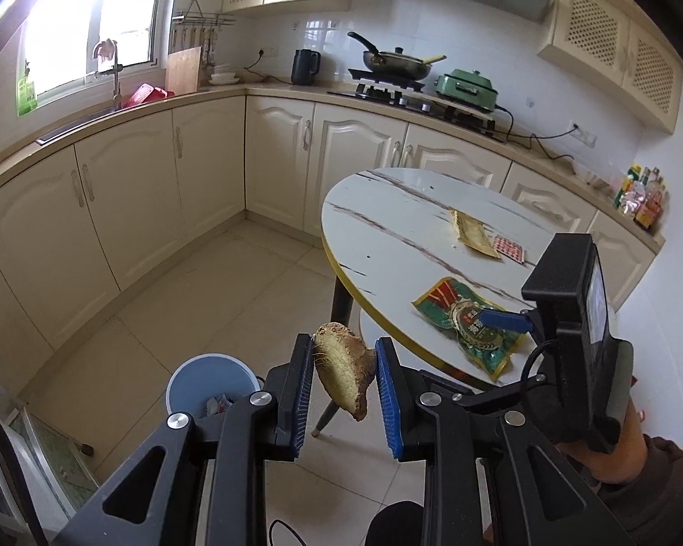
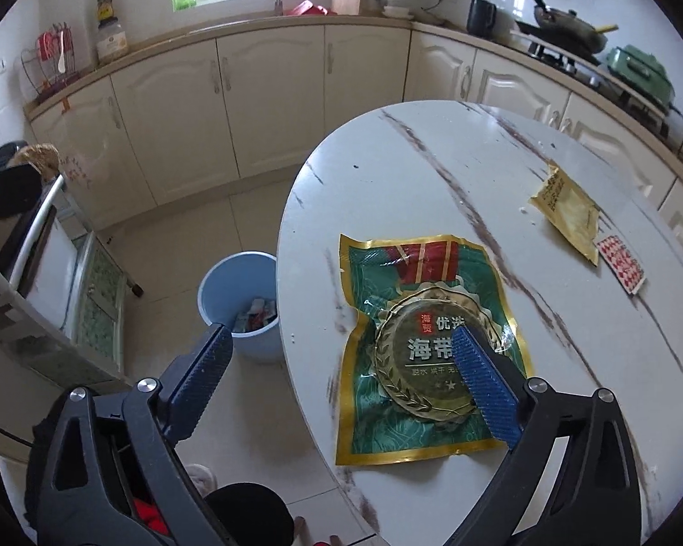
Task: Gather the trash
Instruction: 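Grasp the green seaweed bag with the right gripper and lift it while the left gripper holds the ginger, then carry the ginger and seaweed bag over the blue bucket and open both grippers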
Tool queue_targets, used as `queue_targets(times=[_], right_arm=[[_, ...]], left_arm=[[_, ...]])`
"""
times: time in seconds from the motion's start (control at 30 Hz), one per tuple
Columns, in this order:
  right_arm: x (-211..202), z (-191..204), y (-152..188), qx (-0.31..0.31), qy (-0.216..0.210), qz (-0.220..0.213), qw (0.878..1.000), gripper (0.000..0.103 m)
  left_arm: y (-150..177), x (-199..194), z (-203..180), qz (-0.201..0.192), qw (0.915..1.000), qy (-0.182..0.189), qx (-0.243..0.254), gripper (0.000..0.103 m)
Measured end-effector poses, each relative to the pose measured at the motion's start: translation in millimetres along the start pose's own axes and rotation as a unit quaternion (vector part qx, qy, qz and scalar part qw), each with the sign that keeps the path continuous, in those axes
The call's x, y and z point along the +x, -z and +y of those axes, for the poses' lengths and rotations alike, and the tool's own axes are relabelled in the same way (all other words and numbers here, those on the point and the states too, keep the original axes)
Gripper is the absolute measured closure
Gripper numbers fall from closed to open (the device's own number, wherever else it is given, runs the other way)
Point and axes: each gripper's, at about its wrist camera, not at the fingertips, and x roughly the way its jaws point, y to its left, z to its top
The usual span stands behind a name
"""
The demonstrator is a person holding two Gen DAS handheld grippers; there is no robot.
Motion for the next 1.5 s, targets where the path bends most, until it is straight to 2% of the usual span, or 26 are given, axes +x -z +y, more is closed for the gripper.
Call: queue_targets(times=[0.1,0.13,0.27,0.4,0.63,0.73,0.83,0.93,0.97,1.1,1.17,1.27,1.37,1.5], right_arm=[[-1.9,10.5,-0.3,-0.015,-0.009,0.0,1.0,0.004],[-7.5,3.7,0.7,-0.002,-0.004,-0.006,1.0,0.008],[-17.7,-27.0,11.7,0.033,-0.017,-0.015,0.999,0.007],[-12.4,-36.4,17.6,0.048,-0.019,-0.017,0.999,0.006],[1.6,-6.4,2.0,0.027,-0.012,-0.027,0.999,0.005],[8.4,9.7,-0.4,0.006,0.014,-0.032,0.999,0.006],[8.1,16.5,2.5,-0.002,0.036,-0.039,0.999,0.016],[2.9,14.1,5.2,0.0,0.052,-0.044,0.998,0.04],[-0.2,9.9,6.4,0.008,0.043,-0.048,0.998,0.046],[-10.5,-4.4,7.5,0.036,0.015,-0.061,0.997,0.05],[-21.5,-13.0,5.9,0.058,-0.009,-0.083,0.995,0.071],[-28.6,-31.6,-2.0,0.097,-0.041,-0.09,0.99,0.081],[-31.1,-50.5,-6.4,0.134,-0.066,-0.095,0.984,0.084],[-34.5,-69.6,-16.0,0.153,-0.074,-0.111,0.979,0.091]], left_arm=[[4.0,-10.6,2.1,-0.003,1.0,-0.001,-0.001,0.08],[5.5,-14.7,3.1,-0.004,1.0,-0.004,0.0,0.08],[6.0,-22.9,6.7,-0.009,0.9999,-0.002,-0.005,0.08],[8.7,-26.9,5.9,-0.009,0.9999,0.002,-0.004,0.08],[5.1,-29.1,11.8,-0.004,1.0,-0.002,-0.005,0.08],[5.3,-31.2,16.8,-0.003,1.0,-0.006,-0.005,0.08],[5.3,-32.0,19.8,-0.002,0.9999,-0.01,-0.009,0.08],[5.0,-31.6,18.3,-0.002,0.9999,-0.01,-0.011,0.08],[5.1,-30.7,16.4,-0.002,0.9999,-0.009,-0.011,0.08],[5.6,-27.3,16.8,-0.001,0.9999,-0.005,-0.011,0.08],[5.9,-26.1,20.1,0.001,0.9999,-0.007,-0.013,0.08],[3.9,-23.6,28.2,0.003,0.9999,-0.007,-0.015,0.08],[3.2,-20.5,33.3,0.004,0.9998,-0.006,-0.016,0.08],[0.6,-11.0,40.7,0.006,0.9997,-0.004,-0.023,0.08]])
